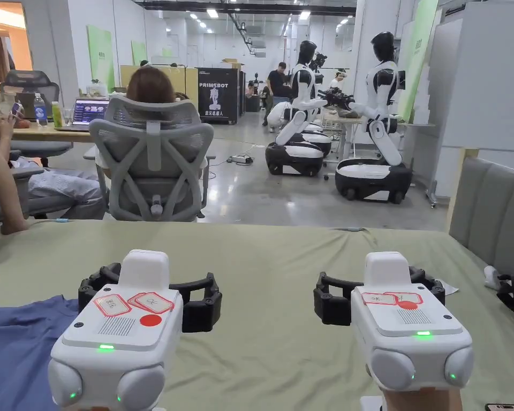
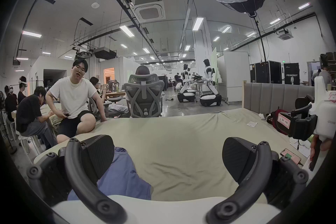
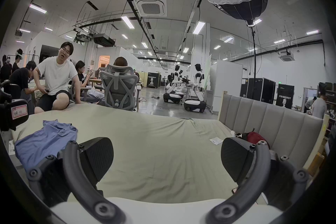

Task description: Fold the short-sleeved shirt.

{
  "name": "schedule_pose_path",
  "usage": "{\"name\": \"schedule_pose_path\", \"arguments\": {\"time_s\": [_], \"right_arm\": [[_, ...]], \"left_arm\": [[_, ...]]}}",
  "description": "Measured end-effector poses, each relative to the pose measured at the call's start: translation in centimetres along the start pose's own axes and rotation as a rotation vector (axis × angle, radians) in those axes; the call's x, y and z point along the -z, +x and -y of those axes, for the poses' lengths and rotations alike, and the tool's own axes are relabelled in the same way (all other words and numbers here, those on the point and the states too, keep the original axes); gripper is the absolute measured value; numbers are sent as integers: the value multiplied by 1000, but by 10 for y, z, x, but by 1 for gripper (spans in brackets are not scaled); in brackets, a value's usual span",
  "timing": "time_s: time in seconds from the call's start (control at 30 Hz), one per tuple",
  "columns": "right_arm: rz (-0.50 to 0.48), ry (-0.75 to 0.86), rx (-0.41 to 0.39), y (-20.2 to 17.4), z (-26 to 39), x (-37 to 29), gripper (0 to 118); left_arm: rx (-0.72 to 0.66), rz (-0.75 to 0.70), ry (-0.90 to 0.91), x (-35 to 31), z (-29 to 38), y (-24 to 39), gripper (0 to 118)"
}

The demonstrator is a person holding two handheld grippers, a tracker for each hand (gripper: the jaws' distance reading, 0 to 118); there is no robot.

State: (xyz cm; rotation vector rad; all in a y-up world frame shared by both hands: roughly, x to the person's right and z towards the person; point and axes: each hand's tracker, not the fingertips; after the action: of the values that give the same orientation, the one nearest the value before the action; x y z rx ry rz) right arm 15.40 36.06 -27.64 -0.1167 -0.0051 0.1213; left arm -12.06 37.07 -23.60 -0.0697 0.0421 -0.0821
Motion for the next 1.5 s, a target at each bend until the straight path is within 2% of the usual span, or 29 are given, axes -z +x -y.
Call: {"name": "schedule_pose_path", "arguments": {"time_s": [1.1,1.5], "right_arm": [[9,-3,-10,-1,5,7,118],[11,-11,12,3,9,8,118]], "left_arm": [[6,1,1,8,3,0,118],[-4,12,-10,10,7,1,118]]}}
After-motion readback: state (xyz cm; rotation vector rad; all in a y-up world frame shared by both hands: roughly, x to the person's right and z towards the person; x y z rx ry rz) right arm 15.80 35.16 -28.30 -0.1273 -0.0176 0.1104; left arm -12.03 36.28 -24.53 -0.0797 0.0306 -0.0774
